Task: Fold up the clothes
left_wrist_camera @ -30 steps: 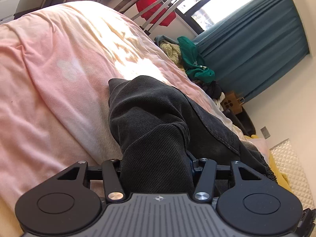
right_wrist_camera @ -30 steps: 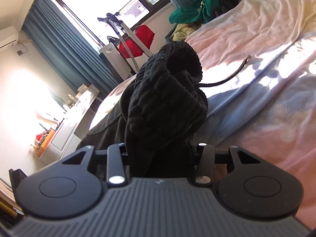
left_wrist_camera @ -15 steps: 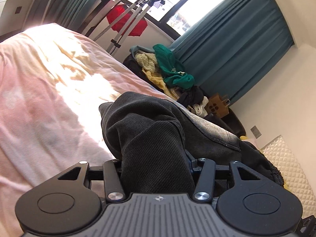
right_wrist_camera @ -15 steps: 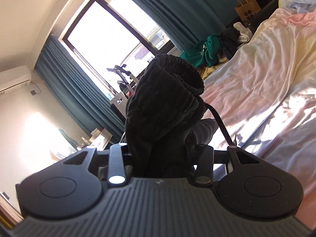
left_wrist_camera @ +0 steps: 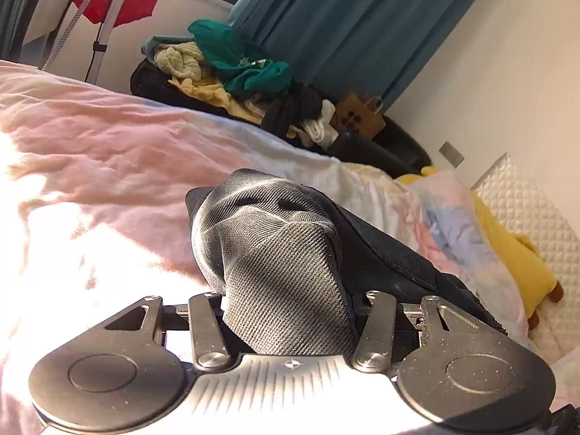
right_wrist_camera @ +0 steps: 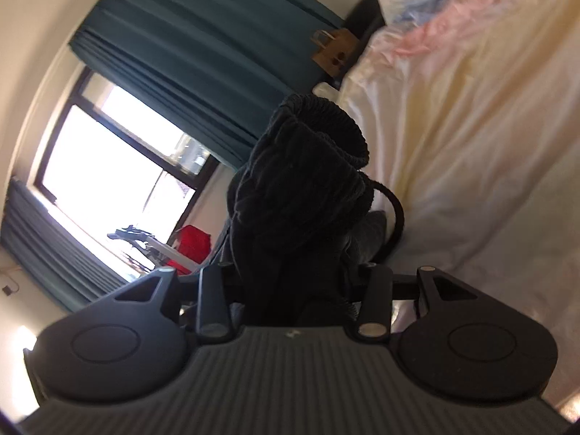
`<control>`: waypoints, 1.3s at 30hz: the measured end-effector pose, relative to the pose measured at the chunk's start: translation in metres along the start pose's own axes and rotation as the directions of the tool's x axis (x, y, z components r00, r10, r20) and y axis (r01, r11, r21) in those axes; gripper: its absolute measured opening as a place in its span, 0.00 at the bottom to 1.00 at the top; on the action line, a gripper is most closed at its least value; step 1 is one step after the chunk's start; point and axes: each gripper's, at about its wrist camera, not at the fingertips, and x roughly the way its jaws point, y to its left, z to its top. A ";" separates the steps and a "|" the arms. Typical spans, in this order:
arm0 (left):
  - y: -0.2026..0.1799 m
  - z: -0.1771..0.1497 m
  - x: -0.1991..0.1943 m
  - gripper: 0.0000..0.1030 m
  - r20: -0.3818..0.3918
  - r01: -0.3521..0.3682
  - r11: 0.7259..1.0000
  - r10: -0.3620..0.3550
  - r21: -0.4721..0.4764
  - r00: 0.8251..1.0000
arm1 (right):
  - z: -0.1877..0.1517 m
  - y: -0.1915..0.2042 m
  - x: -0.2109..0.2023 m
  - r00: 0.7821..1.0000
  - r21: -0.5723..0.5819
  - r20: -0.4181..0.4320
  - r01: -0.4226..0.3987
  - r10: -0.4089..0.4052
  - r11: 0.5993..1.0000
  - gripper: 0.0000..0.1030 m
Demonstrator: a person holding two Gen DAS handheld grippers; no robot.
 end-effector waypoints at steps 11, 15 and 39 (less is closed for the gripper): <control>0.060 -0.020 0.003 0.75 -0.034 0.023 0.997 -0.026 -0.067 0.999 | -0.023 -0.008 -0.018 0.993 -0.006 -0.064 0.102 -0.102 0.995 0.68; 0.041 -0.024 -0.049 0.82 -0.006 -0.026 0.999 0.027 0.021 1.000 | -0.028 0.009 -0.041 0.985 -0.053 -0.038 0.168 -0.170 0.984 0.77; -0.059 -0.139 -0.325 1.00 0.317 -0.247 0.889 0.124 0.385 0.940 | -0.146 0.161 -0.245 0.977 -0.700 0.212 0.140 0.016 0.700 1.00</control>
